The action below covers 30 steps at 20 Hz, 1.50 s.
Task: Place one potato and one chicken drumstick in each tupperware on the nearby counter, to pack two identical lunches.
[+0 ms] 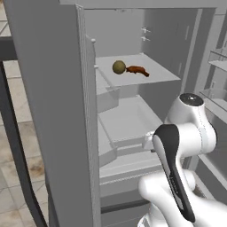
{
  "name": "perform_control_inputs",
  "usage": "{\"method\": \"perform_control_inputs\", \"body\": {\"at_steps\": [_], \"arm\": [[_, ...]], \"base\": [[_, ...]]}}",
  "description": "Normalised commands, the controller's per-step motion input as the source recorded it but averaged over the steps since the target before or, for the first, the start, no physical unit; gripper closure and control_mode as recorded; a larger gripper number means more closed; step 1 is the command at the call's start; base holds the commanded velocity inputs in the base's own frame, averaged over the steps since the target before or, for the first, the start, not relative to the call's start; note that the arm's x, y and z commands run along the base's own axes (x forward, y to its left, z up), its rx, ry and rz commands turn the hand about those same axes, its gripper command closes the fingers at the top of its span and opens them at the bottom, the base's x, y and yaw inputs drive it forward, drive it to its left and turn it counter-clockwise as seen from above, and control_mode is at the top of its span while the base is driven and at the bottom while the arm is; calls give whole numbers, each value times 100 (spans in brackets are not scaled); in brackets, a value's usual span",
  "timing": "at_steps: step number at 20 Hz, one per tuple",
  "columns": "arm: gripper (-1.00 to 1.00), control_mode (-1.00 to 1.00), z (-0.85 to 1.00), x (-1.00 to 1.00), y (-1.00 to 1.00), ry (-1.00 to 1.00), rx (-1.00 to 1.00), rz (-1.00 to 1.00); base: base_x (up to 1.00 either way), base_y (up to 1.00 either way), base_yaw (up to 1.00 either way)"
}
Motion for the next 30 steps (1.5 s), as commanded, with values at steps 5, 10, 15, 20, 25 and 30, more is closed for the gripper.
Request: {"method": "perform_control_inputs", "body": {"at_steps": [5,10,15,20,25,30], "arm": [[-100,-100,1,6,17,-2,0,0],[-100,-100,49,0,15,-25,0,0],[-100,-100,60,8,8,-25,0,0],[-100,-100,71,28,1,-7,1,0],[-100,-100,79,31,0,0,0,0],[-100,-100,45,44,0,0,0,0]], "base": [[7,4,0],[0,0,0],[0,0,0],[0,0,0],[0,0,0],[0,0,0]]}}
